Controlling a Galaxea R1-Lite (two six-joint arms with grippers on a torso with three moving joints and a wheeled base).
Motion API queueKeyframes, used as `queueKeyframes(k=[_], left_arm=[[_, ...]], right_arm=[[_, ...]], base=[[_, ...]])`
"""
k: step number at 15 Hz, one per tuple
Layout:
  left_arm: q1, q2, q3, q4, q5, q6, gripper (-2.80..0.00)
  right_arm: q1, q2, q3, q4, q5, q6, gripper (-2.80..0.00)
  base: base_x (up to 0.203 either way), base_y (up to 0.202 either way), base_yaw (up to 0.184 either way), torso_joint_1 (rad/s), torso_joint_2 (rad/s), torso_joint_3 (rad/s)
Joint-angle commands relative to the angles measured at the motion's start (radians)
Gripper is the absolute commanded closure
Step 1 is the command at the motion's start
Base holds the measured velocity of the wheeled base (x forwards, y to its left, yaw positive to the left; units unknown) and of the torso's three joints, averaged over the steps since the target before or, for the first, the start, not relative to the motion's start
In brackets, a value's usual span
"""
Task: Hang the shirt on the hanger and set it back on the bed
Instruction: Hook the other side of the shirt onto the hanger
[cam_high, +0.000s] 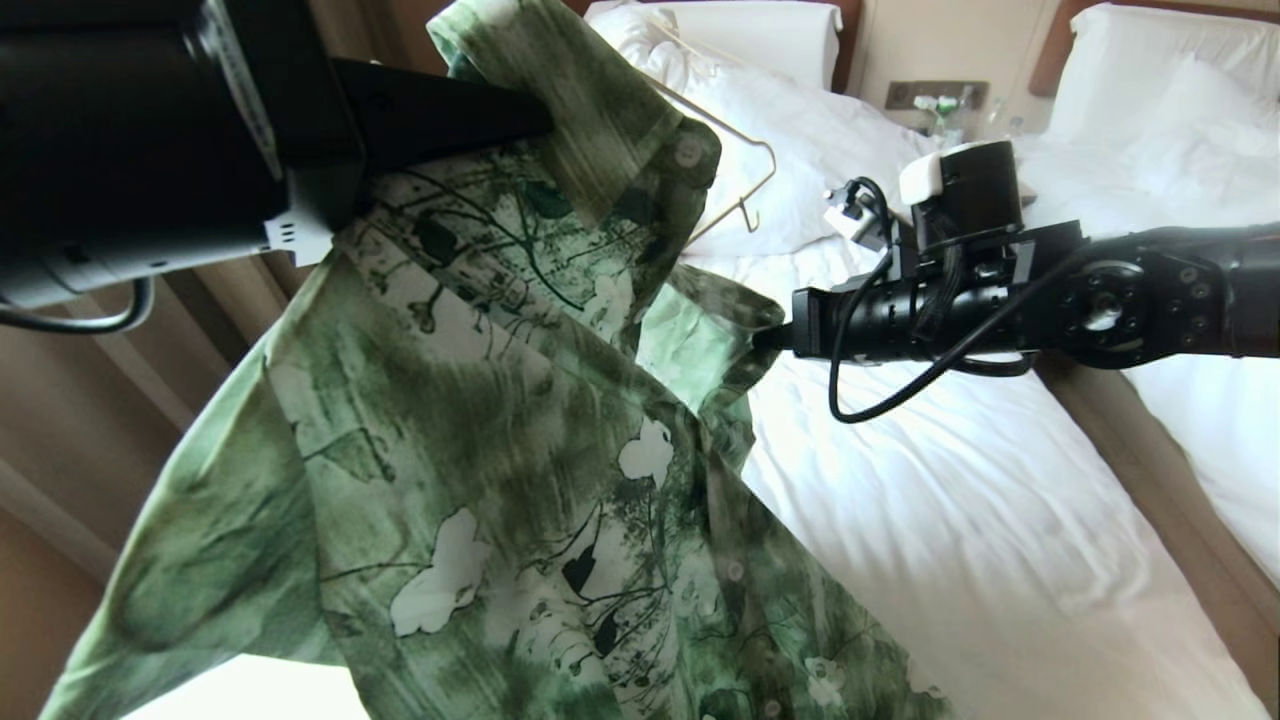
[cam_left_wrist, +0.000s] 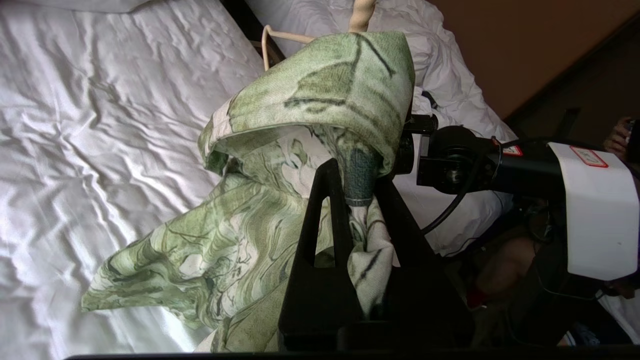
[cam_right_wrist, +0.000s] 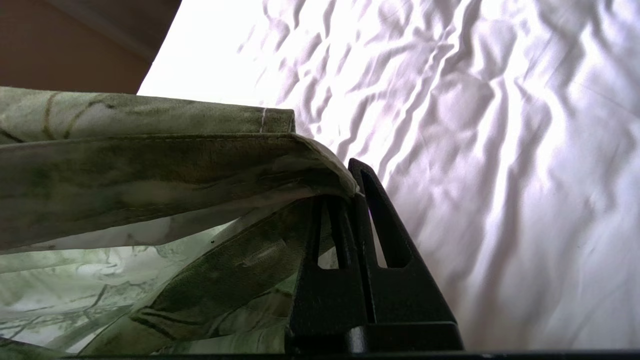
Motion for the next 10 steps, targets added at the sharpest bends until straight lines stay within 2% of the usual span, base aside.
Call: queueKeyframes(k=[1, 5, 10], left_arm=[[-0.018, -0.011, 0.011, 0.008, 0.000, -0.026, 0.00], [-0.046, 0.002, 0.047, 0.009, -0.002, -0.042, 0.00], [-0.089, 0.016, 0.151, -0.001, -0.002, -0.043, 0.00]], right_arm=[[-0.017, -0.004, -0.029, 0.003, 0.001, 0.002, 0.00], [-0.022, -0.014, -0.063, 0.014, 0.001, 0.029, 0.00], [-0.038, -0.056, -0.083, 0.063, 0.003, 0.035, 0.00]], base=[[0.000, 0.000, 0.000, 0.000, 0.00, 0.000], [0.000, 0.000, 0.000, 0.000, 0.00, 0.000], [0.000, 0.000, 0.000, 0.000, 0.00, 0.000]])
